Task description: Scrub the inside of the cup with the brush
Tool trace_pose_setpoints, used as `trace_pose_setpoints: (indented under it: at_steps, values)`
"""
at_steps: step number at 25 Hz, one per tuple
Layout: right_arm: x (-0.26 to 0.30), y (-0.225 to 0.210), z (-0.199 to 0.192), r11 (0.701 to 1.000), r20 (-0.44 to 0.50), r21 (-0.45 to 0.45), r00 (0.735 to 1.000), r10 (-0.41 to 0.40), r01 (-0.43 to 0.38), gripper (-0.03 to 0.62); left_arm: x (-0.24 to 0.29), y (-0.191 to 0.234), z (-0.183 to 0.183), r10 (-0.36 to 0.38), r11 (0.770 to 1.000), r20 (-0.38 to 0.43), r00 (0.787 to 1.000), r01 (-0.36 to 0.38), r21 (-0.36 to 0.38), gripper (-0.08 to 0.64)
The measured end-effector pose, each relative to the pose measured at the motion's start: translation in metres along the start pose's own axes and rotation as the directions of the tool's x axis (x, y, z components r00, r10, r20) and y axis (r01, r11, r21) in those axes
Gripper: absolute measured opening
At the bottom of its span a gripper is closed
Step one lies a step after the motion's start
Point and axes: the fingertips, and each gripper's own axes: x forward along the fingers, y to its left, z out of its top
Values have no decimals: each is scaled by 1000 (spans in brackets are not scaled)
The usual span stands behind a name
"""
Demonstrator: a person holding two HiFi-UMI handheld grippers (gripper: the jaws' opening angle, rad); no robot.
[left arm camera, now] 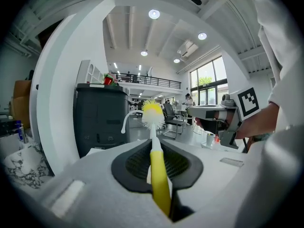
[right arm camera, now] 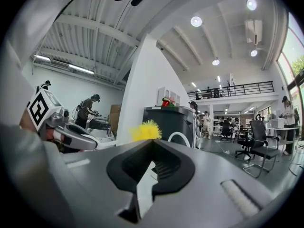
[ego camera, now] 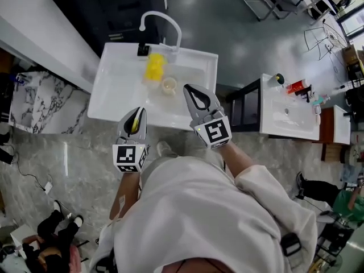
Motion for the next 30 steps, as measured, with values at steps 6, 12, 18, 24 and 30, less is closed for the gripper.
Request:
trace_pose_setpoints:
  at_steps: [6, 12, 18, 24, 30]
  values:
    - [18, -11, -17, 1000, -38, 29, 999, -3, 4, 2, 23, 15, 8, -7, 1000, 9, 1000, 7, 10, 41]
    - [32, -29, -24, 999, -34, 45, 999, 23, -21, 2, 41, 19, 21, 17, 999, 10, 1000, -17, 32, 41]
    - [45, -42, -28, 997, -32, 55, 998, 47, -45, 11, 58, 25, 29, 41, 998, 7, 999, -41, 39, 41]
    - [49, -44, -34, 994, -35, 69, 996, 87, -85, 49, 61, 24, 30, 57, 998, 4, 998, -57, 35, 41]
    - [50, -42, -40, 989, -32, 70, 991, 131, -129, 169, 59, 26, 32, 83, 996, 6, 997, -83, 34, 42]
